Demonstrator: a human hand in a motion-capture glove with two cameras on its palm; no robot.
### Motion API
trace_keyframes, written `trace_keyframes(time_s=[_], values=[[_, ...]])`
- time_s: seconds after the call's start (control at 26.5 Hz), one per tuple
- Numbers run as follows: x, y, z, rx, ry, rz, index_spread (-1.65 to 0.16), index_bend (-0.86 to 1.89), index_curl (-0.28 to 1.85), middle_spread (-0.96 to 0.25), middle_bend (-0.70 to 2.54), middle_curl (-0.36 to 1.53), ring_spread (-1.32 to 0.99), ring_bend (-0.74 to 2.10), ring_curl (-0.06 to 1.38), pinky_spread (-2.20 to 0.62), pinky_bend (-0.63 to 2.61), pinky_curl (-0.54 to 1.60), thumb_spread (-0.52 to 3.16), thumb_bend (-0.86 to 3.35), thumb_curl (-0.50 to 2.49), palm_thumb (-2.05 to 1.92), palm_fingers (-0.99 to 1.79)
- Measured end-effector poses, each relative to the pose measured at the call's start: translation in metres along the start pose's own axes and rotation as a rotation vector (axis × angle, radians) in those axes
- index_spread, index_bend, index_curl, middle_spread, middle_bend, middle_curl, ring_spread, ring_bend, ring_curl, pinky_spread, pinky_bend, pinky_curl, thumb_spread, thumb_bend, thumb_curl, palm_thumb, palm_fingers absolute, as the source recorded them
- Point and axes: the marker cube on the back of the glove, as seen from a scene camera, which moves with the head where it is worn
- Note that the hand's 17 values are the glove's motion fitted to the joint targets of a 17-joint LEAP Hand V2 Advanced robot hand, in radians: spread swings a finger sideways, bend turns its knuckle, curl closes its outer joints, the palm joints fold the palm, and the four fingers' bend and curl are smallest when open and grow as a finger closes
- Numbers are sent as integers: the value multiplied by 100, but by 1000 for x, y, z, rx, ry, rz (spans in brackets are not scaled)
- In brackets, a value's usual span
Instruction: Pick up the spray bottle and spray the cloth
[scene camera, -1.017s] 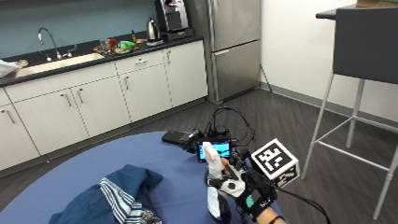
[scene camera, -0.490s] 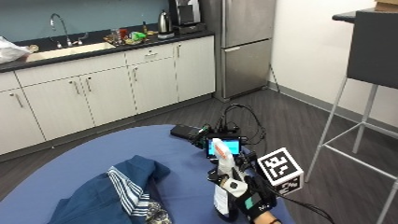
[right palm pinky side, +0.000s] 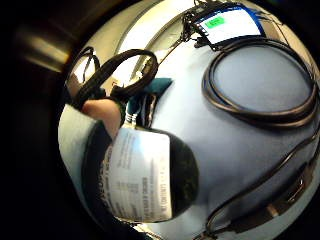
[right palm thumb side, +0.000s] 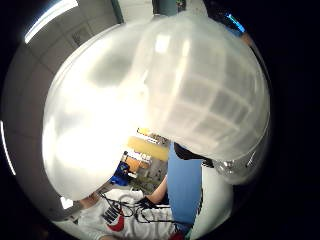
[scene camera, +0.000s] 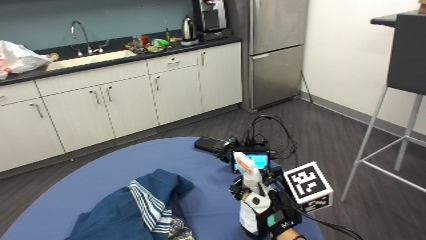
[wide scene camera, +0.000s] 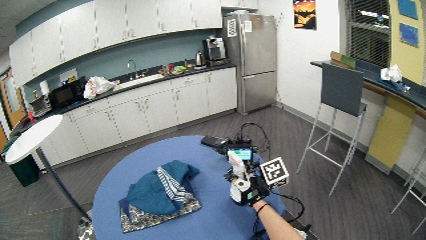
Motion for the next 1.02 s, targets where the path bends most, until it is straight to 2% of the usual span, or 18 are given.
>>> trace_keyframes(time_s=[0.19,0.38,0.57,0.79,1.02], values=[[-13,1,-19,-14,39,-5,-29,14,25,-13,46,45,-12,59,40,-1,44,29,88,-1,46,88,120],[-75,-48,-2,-185,153,-35,-25,14,27,-12,48,46,-12,62,41,-5,47,31,90,-3,47,85,127],[-117,-85,53,-436,326,-38,-22,15,29,-10,49,46,-12,64,42,-7,48,32,88,-2,49,87,130],[-116,-78,152,-730,515,-4,-20,16,31,-10,51,47,-12,65,42,-8,48,32,86,-2,51,88,131],[-85,-57,188,-861,580,54,-19,15,33,-9,52,47,-12,66,42,-8,48,33,85,-3,52,88,130]])
